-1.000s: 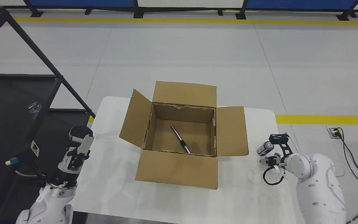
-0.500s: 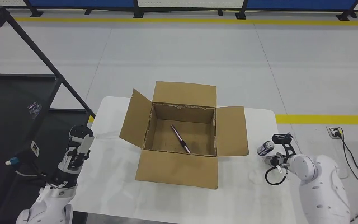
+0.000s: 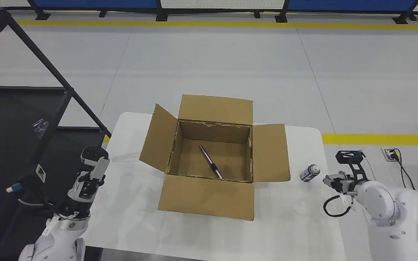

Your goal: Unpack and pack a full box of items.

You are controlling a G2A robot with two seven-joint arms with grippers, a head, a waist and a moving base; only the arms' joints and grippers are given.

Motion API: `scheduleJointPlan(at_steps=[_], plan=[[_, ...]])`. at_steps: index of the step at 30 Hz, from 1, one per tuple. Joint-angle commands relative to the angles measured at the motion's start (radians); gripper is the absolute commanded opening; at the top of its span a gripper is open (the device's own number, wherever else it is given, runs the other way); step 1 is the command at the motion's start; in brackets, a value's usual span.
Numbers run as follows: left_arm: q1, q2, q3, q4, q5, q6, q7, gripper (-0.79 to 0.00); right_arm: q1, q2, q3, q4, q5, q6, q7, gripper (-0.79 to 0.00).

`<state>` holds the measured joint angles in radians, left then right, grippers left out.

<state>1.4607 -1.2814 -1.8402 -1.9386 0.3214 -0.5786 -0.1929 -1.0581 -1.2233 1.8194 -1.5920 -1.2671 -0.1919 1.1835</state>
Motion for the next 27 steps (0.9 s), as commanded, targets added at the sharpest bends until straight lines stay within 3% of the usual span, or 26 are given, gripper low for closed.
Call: scheduleJointPlan(at_steps=[1,8,12,15,21,24,25,27], plan=[[0.000,0.000,0.000,0.000,0.000,0.000,0.000,0.000,-0.027,0.002,0.009,-0.099,0.010,0.010,0.012,-0.585],[0.000,0.000,0.000,0.000,0.000,0.000,0.000,0.000,-0.114,0.004,-0.025,-0.416,0.020,0.040,0.023,-0.579],[0.000,0.000,0.000,0.000,0.000,0.000,0.000,0.000,-0.114,0.002,-0.131,-0.553,0.008,0.039,0.024,-0.533],[0.000,0.000,0.000,0.000,0.000,0.000,0.000,0.000,-0.069,-0.001,-0.242,-0.572,-0.020,0.051,0.033,-0.560],[0.000,0.000,0.000,0.000,0.000,0.000,0.000,0.000,0.139,-0.033,-0.576,-0.419,-0.062,0.131,0.045,-0.570],[0.000,0.000,0.000,0.000,0.000,0.000,0.000,0.000,0.277,-0.065,-0.733,-0.269,-0.033,0.187,0.042,-0.643],[0.000,0.000,0.000,0.000,0.000,0.000,0.000,0.000,0.322,-0.078,-0.780,-0.213,-0.012,0.208,0.036,-0.717],[0.000,0.000,0.000,0.000,0.000,0.000,0.000,0.000,0.425,-0.112,-0.886,-0.072,0.026,0.252,0.030,-0.727]])
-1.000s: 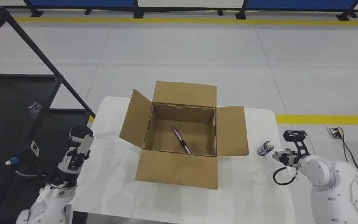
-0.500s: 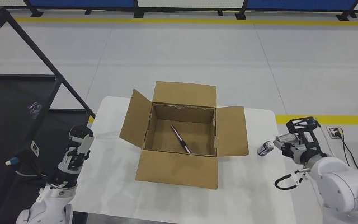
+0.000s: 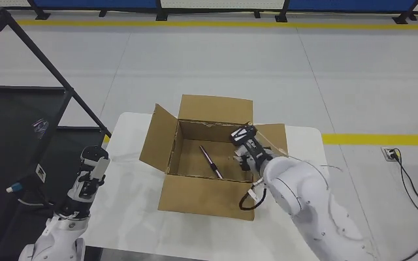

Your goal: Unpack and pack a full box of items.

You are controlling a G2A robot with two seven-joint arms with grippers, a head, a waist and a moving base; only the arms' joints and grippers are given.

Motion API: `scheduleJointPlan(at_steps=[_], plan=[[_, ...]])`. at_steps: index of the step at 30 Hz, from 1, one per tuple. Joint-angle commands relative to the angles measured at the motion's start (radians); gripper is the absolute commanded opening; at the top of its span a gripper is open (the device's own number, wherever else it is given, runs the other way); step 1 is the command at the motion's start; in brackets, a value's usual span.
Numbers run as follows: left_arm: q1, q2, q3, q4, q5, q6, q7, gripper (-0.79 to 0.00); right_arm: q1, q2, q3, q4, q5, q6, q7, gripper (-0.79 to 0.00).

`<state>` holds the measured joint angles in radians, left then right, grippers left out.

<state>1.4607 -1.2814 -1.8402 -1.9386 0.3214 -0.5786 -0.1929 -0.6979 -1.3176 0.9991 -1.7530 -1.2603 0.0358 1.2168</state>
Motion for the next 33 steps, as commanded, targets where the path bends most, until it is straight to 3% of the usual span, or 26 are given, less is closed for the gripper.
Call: scheduleJointPlan(at_steps=[1,6,8,13,16,18,26,29,30,31,33], plan=[[0.000,0.000,0.000,0.000,0.000,0.000,0.000,0.000,0.091,-0.028,-0.095,0.130,0.037,0.037,-0.008,-0.677],[0.000,0.000,0.000,0.000,0.000,0.000,0.000,0.000,0.256,-0.110,-0.251,0.417,0.157,0.102,-0.078,-0.659],[0.000,0.000,0.000,0.000,0.000,0.000,0.000,0.000,0.294,-0.142,-0.290,0.519,0.202,0.137,-0.125,-0.686],[0.000,0.000,0.000,0.000,0.000,0.000,0.000,0.000,0.366,-0.212,-0.358,0.752,0.270,0.206,-0.213,-0.631],[0.000,0.000,0.000,0.000,0.000,0.000,0.000,0.000,0.391,-0.254,-0.382,0.881,0.298,0.278,-0.283,-0.613],[0.000,0.000,0.000,0.000,0.000,0.000,0.000,0.000,0.395,-0.272,-0.384,0.924,0.327,0.286,-0.321,-0.511],[0.000,0.000,0.000,0.000,0.000,0.000,0.000,0.000,0.429,-0.326,-0.367,1.153,0.406,0.283,-0.455,-0.480],[0.000,0.000,0.000,0.000,0.000,0.000,0.000,0.000,0.433,-0.340,-0.355,1.216,0.437,0.252,-0.495,-0.397],[0.000,0.000,0.000,0.000,0.000,0.000,0.000,0.000,0.435,-0.343,-0.353,1.234,0.443,0.242,-0.506,-0.292],[0.000,0.000,0.000,0.000,0.000,0.000,0.000,0.000,0.438,-0.347,-0.351,1.251,0.447,0.235,-0.516,-0.132],[0.000,0.000,0.000,0.000,0.000,0.000,0.000,0.000,0.443,-0.354,-0.346,1.277,0.456,0.222,-0.531,-0.065]])
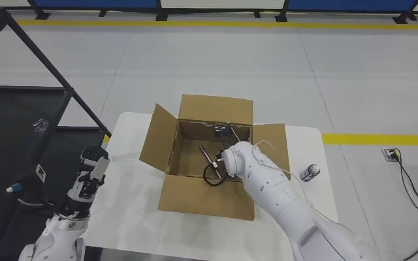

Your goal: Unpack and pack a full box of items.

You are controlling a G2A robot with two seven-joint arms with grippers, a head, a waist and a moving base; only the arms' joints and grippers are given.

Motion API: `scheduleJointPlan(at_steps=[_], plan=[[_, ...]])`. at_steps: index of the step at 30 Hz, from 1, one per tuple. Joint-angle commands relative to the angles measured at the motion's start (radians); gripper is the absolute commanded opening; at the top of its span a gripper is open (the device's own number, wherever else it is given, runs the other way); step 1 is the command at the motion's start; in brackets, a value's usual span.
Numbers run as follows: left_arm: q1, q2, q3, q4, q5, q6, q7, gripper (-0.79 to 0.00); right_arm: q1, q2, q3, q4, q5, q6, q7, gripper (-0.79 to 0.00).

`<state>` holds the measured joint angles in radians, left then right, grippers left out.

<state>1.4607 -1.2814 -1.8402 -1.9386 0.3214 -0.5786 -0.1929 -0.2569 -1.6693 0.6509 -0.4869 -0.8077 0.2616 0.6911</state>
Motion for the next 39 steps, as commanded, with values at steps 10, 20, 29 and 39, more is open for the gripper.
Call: scheduleJointPlan(at_steps=[10,20,29,39], plan=[[0.000,0.000,0.000,0.000,0.000,0.000,0.000,0.000,0.018,-0.025,0.021,0.065,0.013,-0.031,-0.075,0.000],[0.000,0.000,0.000,0.000,0.000,0.000,0.000,0.000,-0.010,0.021,0.087,-0.097,-0.008,-0.169,-0.108,0.000],[0.000,0.000,0.000,0.000,0.000,0.000,0.000,0.000,-0.405,0.197,0.355,-0.914,-0.271,-0.174,0.061,0.000],[0.000,0.000,0.000,0.000,0.000,0.000,0.000,0.000,-0.937,0.289,0.742,-1.705,-0.525,-0.159,0.163,0.000]])
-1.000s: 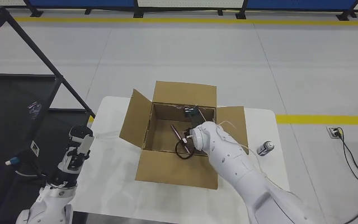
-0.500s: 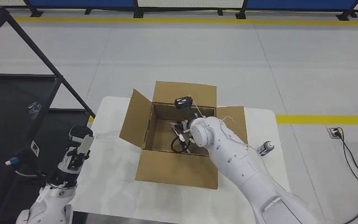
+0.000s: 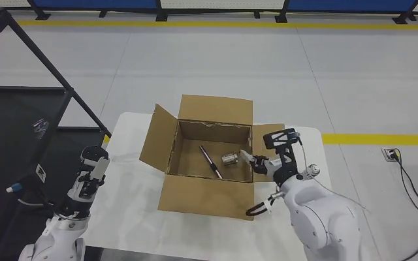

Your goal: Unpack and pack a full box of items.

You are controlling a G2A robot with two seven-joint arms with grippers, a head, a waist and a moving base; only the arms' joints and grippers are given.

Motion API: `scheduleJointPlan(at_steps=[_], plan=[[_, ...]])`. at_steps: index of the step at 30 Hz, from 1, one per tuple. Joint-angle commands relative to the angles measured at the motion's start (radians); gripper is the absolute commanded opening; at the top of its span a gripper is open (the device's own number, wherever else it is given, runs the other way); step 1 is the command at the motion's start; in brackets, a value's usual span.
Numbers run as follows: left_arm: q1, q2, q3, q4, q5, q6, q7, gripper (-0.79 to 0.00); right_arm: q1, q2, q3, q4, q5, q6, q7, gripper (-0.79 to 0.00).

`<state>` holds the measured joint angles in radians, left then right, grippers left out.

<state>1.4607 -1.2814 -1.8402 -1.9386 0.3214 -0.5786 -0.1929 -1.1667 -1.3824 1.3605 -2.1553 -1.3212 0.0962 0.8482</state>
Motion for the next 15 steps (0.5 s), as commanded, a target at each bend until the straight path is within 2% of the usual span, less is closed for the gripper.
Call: scheduleJointPlan(at_steps=[1,6,10,15], plan=[[0.000,0.000,0.000,0.000,0.000,0.000,0.000,0.000,-0.044,0.005,0.064,-0.050,-0.029,0.017,0.014,0.000],[0.000,0.000,0.000,0.000,0.000,0.000,0.000,0.000,-0.079,0.016,0.210,-0.012,-0.018,0.020,0.071,0.000],[0.000,0.000,0.000,0.000,0.000,0.000,0.000,0.000,-0.050,0.024,0.303,0.130,-0.018,0.033,0.114,0.000],[0.000,0.000,0.000,0.000,0.000,0.000,0.000,0.000,0.026,0.030,0.325,0.351,-0.064,0.068,0.153,0.000]])
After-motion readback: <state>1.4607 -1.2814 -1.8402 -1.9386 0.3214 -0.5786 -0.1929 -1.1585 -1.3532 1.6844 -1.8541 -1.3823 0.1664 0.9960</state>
